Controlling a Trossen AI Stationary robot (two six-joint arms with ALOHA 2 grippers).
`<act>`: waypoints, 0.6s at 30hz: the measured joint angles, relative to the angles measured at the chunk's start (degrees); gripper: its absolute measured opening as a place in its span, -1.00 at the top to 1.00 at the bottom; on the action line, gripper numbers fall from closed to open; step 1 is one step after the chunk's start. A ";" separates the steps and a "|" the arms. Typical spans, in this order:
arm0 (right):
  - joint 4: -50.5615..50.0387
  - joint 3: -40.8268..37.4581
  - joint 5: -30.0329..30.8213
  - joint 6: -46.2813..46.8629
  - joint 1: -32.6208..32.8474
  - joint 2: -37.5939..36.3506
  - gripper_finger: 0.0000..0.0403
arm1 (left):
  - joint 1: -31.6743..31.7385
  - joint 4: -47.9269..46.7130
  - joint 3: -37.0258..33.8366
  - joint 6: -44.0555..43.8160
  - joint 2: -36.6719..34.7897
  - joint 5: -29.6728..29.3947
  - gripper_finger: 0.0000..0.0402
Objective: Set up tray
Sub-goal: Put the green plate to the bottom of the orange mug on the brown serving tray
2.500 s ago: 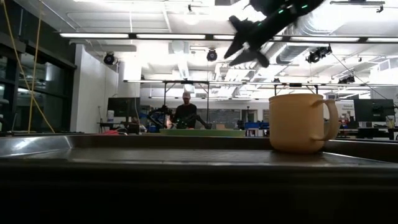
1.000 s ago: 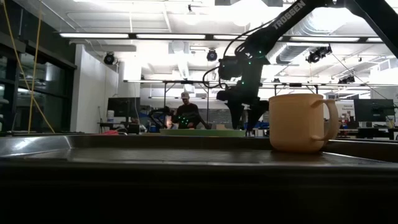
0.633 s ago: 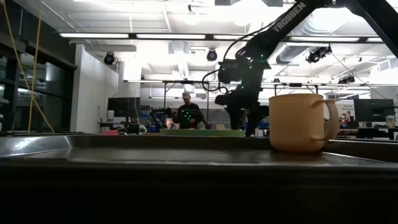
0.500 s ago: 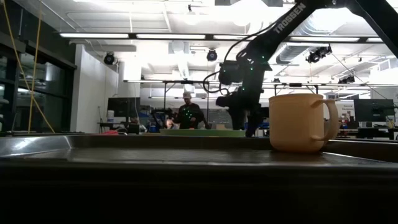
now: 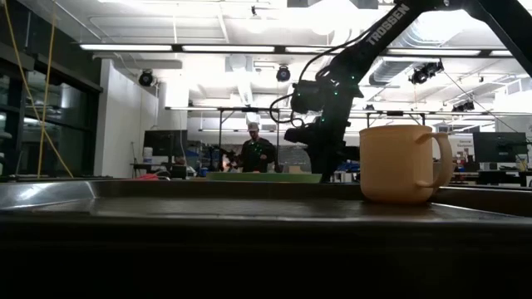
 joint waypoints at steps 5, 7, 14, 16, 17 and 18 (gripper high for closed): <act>0.98 0.02 -1.30 -0.06 0.05 -0.02 0.96 | 0.01 0.04 0.00 0.16 0.00 -0.02 0.69; 0.99 0.02 -1.30 -0.12 0.09 -0.02 0.98 | -0.01 0.05 0.00 0.44 0.00 -0.02 0.69; 1.51 0.76 -1.39 -0.03 0.15 -0.35 1.00 | 0.01 0.06 0.00 0.45 0.00 -0.03 0.69; 0.88 2.32 -1.40 -0.40 0.15 -0.42 1.00 | 0.01 0.06 0.00 0.45 0.00 -0.04 0.69; 0.10 3.51 -1.49 -0.80 0.15 -0.42 1.00 | 0.00 0.06 0.00 0.46 -0.01 -0.04 0.69; -0.86 4.88 -1.46 -1.43 0.15 -0.44 1.00 | 0.00 0.06 0.00 0.45 -0.02 -0.04 0.69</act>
